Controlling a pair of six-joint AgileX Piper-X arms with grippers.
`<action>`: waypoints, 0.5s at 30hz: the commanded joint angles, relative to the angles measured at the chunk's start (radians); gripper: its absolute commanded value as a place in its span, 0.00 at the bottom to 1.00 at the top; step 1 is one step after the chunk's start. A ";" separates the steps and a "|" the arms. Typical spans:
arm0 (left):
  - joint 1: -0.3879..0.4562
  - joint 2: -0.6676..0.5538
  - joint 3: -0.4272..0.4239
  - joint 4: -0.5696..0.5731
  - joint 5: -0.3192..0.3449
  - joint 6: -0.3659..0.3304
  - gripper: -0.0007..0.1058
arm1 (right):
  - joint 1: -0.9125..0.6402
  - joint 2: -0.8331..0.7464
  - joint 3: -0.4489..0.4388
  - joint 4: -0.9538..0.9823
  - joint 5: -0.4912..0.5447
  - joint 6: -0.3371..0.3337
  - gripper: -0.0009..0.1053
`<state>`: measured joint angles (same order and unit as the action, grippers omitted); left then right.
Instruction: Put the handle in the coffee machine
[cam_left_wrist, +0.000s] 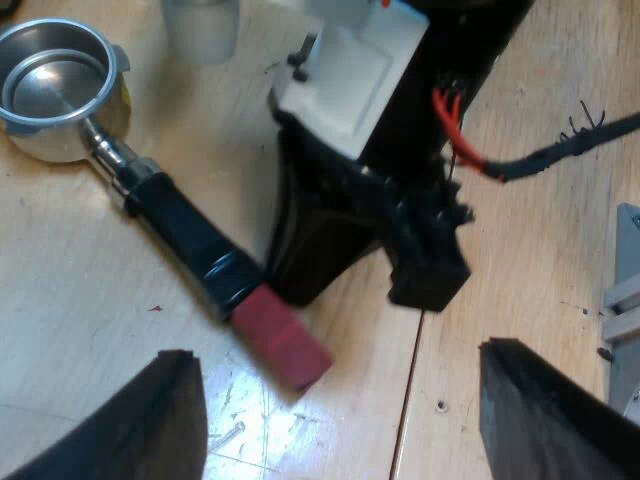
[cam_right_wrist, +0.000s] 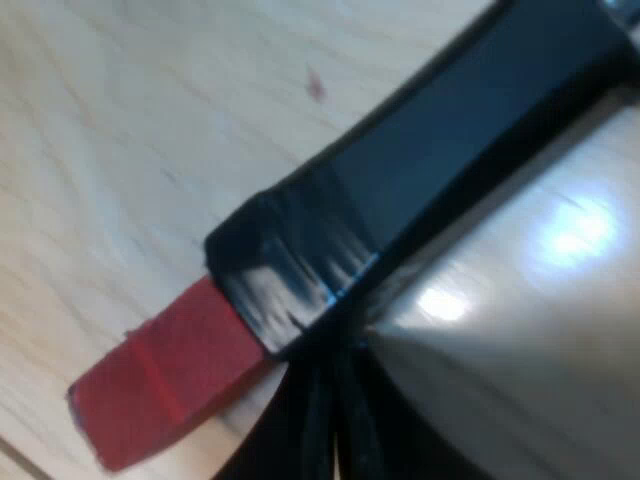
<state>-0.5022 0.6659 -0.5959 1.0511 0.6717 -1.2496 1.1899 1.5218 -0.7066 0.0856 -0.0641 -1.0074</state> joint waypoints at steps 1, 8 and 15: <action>0.000 -0.001 0.000 0.005 -0.007 -0.010 0.58 | 0.003 0.034 -0.001 -0.086 -0.015 0.002 0.01; 0.000 -0.001 0.000 0.005 -0.007 -0.010 0.58 | 0.003 0.049 -0.001 -0.212 0.189 0.002 0.01; 0.000 -0.001 0.000 0.005 -0.007 -0.010 0.58 | 0.003 0.049 -0.001 -0.257 0.293 0.002 0.01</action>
<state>-0.5022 0.6659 -0.5959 1.0511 0.6717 -1.2496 1.1899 1.5718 -0.7066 -0.1651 0.2225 -1.0012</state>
